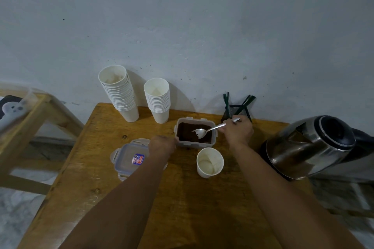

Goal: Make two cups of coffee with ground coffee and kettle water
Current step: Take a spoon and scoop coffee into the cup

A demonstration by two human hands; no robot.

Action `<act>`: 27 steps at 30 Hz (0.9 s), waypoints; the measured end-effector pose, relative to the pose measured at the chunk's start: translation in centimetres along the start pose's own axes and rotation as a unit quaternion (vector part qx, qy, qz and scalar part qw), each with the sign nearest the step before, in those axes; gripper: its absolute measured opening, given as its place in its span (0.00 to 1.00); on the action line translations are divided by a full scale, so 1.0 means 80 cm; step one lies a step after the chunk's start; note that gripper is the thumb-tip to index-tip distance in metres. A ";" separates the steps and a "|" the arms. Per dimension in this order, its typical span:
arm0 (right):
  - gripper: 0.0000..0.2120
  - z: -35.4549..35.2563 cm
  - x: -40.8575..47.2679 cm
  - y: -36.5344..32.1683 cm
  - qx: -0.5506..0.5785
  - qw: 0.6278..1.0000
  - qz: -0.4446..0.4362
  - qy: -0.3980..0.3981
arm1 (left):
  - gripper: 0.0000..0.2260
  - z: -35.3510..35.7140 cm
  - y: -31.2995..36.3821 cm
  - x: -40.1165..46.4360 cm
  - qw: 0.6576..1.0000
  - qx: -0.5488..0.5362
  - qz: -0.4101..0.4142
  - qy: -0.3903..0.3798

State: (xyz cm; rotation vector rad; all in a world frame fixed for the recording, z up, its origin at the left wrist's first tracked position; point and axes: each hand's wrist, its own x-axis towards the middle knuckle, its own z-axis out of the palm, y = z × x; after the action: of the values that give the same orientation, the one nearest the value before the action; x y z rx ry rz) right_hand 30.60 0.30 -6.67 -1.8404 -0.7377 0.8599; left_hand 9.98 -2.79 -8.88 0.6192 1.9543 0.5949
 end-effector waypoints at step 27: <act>0.04 -0.097 -0.105 0.046 -0.206 0.900 -0.322 -0.211 | 0.40 0.072 -0.076 -0.068 0.930 0.061 0.287 -0.222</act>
State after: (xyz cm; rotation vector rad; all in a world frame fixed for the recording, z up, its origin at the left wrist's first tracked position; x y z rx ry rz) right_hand 32.56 -11.50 -5.60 -1.5825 -1.8009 0.6858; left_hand 16.29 -10.04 -11.59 1.3074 1.3786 0.6184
